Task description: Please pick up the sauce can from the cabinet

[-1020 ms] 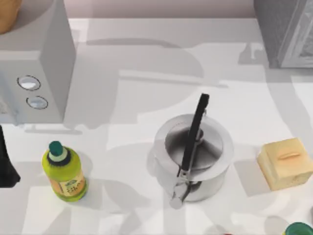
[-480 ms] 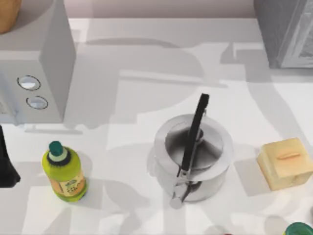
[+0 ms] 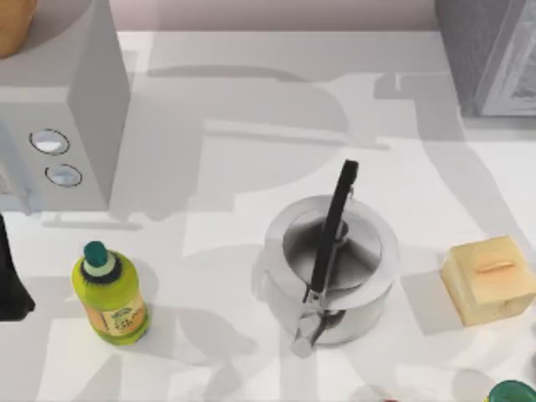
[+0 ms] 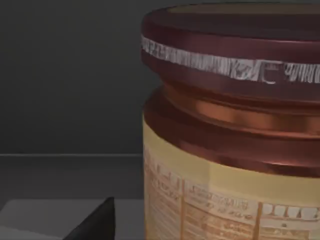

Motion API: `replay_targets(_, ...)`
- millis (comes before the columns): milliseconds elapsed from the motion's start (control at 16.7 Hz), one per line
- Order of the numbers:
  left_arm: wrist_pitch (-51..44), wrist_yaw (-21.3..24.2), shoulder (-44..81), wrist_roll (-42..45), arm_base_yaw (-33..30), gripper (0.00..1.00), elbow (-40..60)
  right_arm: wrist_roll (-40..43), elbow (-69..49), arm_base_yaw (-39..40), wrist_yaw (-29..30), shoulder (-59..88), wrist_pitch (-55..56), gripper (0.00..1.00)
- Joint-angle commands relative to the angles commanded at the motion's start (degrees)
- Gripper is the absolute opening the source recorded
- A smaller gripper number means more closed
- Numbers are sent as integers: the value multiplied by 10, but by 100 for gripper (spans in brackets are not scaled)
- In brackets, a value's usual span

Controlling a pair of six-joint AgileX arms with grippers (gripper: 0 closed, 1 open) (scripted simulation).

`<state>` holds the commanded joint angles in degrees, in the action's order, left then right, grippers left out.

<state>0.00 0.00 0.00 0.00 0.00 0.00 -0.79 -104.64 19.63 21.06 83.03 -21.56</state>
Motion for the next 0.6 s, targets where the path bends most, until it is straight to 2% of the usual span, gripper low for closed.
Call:
replay_targets(240, 0, 0, 0, 0, 0, 100, 0, 0, -59, -25, -24, 68, 9, 100)
replay_targets(480, 0, 0, 0, 0, 0, 100, 0, 0, -66, -28, -27, 75, 10, 100)
replay_targets(600, 0, 0, 0, 0, 0, 100, 0, 0, -66, -28, -27, 75, 10, 85)
